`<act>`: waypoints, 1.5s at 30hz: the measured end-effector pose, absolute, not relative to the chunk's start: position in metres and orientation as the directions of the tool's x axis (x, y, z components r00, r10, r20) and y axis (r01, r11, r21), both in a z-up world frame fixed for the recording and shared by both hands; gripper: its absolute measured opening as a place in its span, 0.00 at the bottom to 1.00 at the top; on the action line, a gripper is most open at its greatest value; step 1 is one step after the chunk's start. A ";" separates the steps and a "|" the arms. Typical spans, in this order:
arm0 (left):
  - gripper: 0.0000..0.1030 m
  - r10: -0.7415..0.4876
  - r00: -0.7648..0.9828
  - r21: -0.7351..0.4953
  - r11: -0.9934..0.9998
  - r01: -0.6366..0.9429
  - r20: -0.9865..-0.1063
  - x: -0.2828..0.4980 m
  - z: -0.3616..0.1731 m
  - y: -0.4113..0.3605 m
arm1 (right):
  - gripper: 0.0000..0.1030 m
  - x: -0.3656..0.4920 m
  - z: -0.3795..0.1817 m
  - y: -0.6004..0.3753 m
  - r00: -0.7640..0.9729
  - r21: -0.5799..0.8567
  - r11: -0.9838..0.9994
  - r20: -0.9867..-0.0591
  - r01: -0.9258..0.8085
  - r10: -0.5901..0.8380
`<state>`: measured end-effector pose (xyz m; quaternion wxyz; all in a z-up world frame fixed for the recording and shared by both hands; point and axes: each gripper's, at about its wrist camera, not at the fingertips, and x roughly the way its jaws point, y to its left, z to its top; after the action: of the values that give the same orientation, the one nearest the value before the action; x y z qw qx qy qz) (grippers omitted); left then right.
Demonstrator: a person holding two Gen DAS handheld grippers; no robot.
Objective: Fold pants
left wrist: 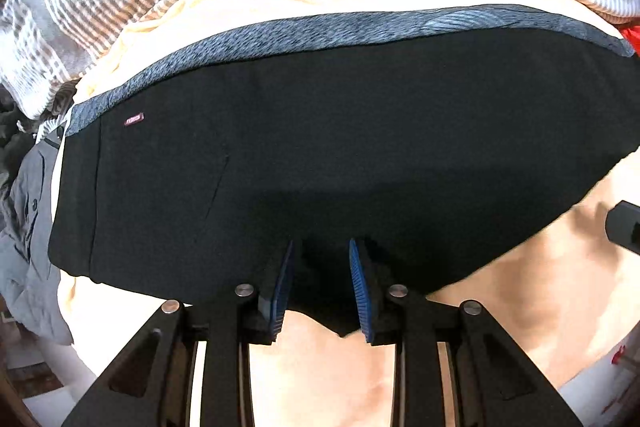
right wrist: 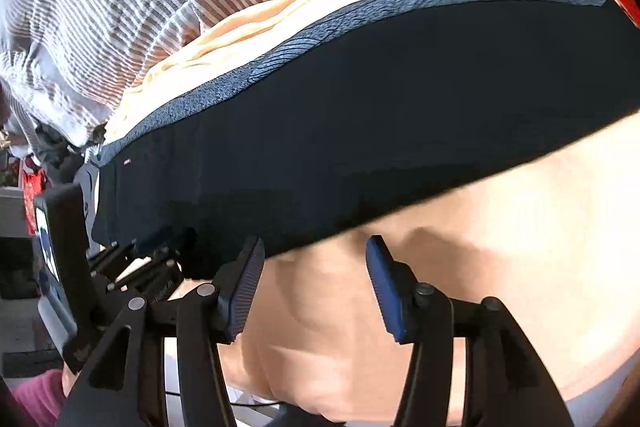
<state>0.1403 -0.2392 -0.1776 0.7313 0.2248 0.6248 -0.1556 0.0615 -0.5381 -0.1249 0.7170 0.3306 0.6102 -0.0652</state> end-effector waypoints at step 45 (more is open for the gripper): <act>0.29 -0.051 0.128 0.036 0.802 0.596 -0.990 0.102 -0.157 -0.473 | 0.45 -0.067 -0.119 -0.803 0.357 0.335 0.431 -0.934 0.838 0.031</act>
<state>0.1023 -0.4727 -0.1565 0.7184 0.2193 0.6205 -0.2252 -0.0665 -0.8033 -0.1186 0.6920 0.4468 0.4864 -0.2915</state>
